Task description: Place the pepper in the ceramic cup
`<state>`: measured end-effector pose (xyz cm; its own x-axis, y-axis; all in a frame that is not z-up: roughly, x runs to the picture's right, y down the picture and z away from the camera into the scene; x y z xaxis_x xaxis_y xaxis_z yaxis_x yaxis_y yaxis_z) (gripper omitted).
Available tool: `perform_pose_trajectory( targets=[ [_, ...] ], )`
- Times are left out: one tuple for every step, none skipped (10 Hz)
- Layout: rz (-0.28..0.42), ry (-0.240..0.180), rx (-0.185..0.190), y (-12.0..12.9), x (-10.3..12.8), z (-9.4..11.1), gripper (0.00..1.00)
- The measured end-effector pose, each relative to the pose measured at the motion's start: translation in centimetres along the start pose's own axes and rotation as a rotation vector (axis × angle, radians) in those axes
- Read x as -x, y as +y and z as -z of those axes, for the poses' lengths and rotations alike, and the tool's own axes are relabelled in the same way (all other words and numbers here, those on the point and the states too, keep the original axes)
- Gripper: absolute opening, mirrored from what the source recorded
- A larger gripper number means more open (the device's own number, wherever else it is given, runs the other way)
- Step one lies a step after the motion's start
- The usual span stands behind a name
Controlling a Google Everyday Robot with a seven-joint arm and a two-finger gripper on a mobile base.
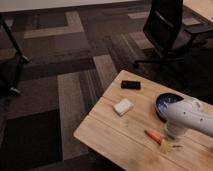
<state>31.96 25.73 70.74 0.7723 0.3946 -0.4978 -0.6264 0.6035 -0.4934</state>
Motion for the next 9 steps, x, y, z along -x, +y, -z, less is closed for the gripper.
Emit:
perform_pose_trajectory(
  targets=[
    [-0.002,0.004,-0.003,-0.1,0.0,0.1,0.26],
    [-0.004,0.012,-0.013,-0.4,-0.1,0.4,0.13],
    [-0.008,0.024,-0.033,-1.2,0.0,1.5,0.01],
    [-0.009,0.018,-0.038,-2.0,0.6,4.2,0.00],
    [-0.005,0.007,-0.042,-2.5,0.9,6.9,0.00],
    [-0.008,-0.006,-0.054,-3.1,1.0,10.0,0.00],
    [-0.049,-0.010,-0.090,-5.0,0.0,13.9,0.00],
    [-0.112,-0.003,-0.127,-6.8,-1.7,16.3,0.00],
    [-0.115,-0.003,-0.129,-6.9,-1.7,16.4,0.00]
  ],
)
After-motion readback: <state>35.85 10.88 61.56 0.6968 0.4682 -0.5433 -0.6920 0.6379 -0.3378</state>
